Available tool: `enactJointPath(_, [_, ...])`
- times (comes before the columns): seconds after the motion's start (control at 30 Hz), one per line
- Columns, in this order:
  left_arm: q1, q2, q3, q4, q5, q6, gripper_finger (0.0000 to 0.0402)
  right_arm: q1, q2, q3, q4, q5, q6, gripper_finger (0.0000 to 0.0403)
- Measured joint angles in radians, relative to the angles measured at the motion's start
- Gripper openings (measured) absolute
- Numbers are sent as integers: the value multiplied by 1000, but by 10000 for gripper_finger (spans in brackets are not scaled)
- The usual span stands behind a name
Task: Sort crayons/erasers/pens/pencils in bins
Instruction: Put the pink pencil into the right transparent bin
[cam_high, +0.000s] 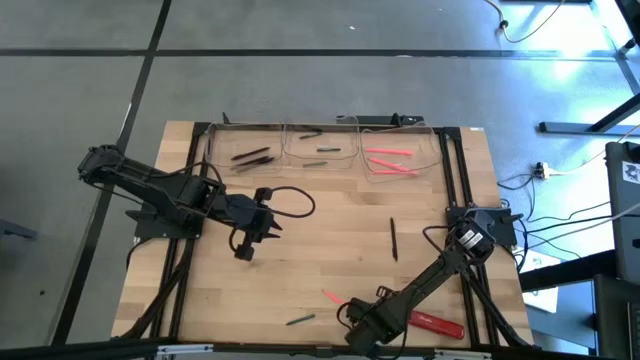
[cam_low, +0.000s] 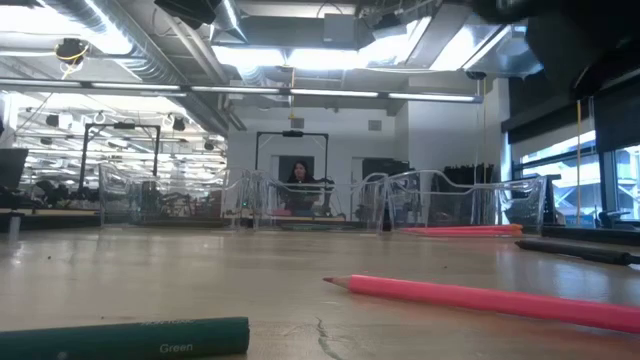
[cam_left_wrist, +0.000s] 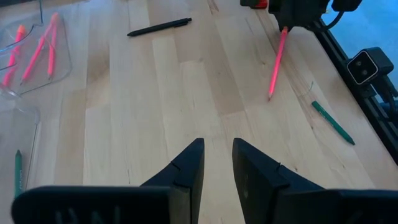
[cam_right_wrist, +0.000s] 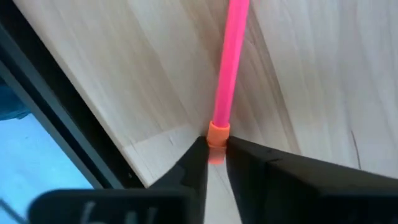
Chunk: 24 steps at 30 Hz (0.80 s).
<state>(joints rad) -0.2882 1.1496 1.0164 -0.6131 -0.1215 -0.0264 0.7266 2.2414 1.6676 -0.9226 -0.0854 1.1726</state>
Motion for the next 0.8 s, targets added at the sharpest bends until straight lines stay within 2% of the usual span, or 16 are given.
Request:
enactJointPath(0.13, [0, 0, 0, 0, 0, 0, 76, -16, 0, 0, 1, -29, 4, 24])
enactJointPath(0.43, [0, 0, 0, 0, 0, 2, 76, -71, -4, -1, 5, -107, 9, 43])
enactJointPath(0.53, [0, 0, 0, 0, 0, 9, 76, -87, -21, -4, 23, -90, 8, 43])
enactJointPath(0.67, [0, 0, 0, -4, 0, 22, 76, -123, -62, -5, 23, 7, 25, 36])
enactJointPath(0.8, [0, 0, 0, -6, 0, 58, 76, -144, -113, -4, 11, 14, 54, 35])
